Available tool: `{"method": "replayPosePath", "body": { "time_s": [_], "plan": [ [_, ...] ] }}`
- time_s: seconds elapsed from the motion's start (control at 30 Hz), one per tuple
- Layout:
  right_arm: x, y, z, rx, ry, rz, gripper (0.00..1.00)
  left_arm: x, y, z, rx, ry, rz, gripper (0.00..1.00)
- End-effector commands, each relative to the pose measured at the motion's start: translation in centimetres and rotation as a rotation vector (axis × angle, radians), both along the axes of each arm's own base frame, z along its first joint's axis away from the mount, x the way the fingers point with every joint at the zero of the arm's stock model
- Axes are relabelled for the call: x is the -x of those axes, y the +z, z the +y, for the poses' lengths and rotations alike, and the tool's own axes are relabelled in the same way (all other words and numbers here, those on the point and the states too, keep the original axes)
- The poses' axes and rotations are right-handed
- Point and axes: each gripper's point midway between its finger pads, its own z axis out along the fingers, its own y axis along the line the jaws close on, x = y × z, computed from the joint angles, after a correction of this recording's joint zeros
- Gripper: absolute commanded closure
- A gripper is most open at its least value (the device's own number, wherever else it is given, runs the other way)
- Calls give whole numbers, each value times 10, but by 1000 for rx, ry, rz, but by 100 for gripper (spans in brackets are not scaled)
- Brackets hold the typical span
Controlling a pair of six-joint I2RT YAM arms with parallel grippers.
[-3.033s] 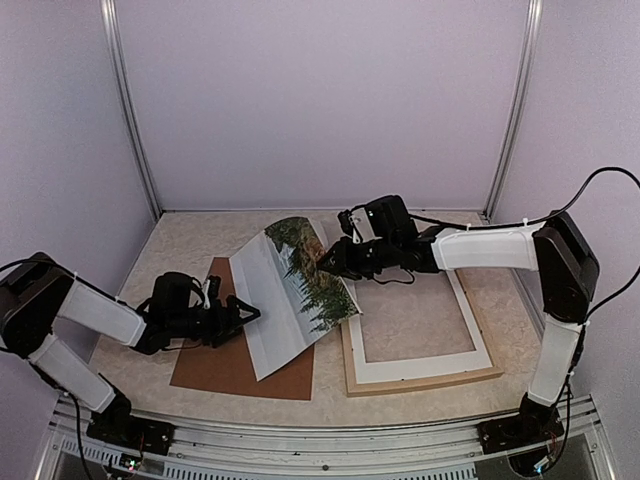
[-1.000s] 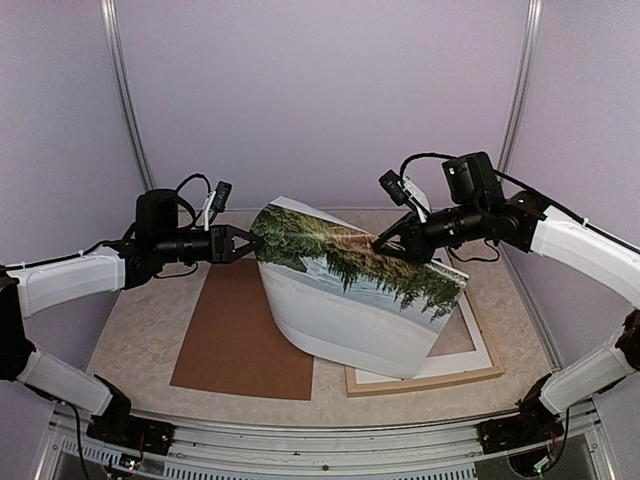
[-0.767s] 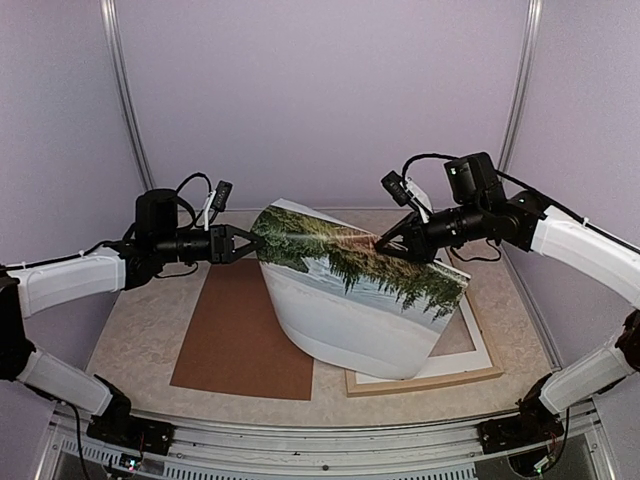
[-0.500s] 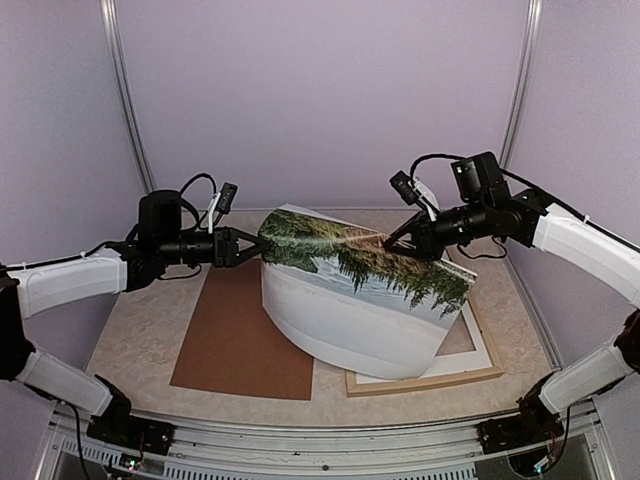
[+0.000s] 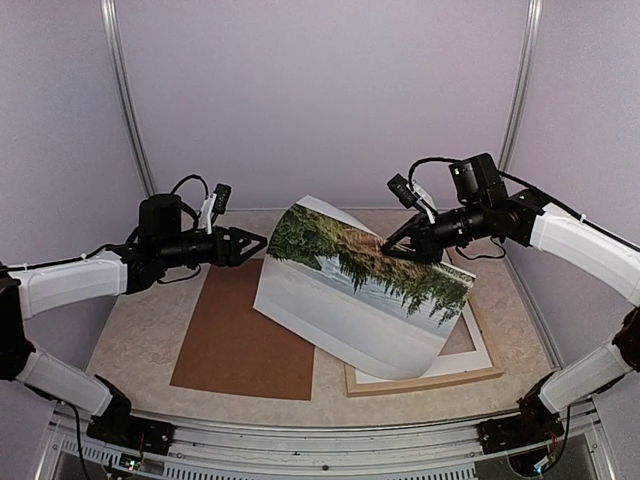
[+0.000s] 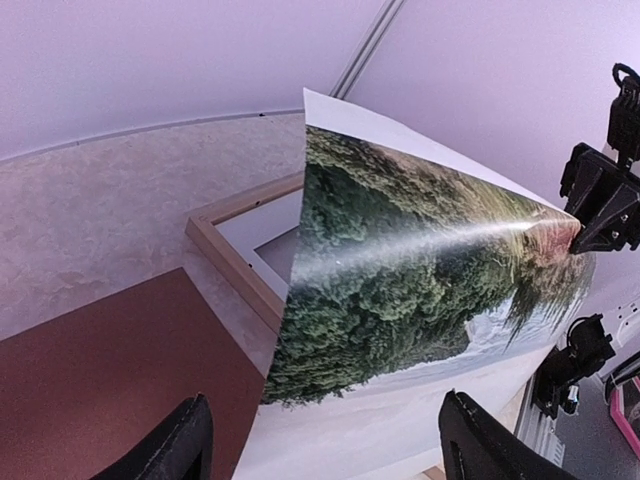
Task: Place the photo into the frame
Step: Pass from the right arm to the left
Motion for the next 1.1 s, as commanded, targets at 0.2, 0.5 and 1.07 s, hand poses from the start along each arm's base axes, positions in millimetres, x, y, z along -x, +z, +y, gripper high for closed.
{"method": "replayPosePath", "body": {
  "time_s": [0.2,0.5,1.07],
  "plan": [
    [7,-1,1,-7,38,27,82,-13,-13,-23,19,-128,-68,15],
    [7,-4,1,-2,33,36,82,5,-21,-56,56,-340,-30,24],
    [-16,-15,-5,68,-62,41,70,27,5,-47,118,-378,-27,100]
  ]
}}
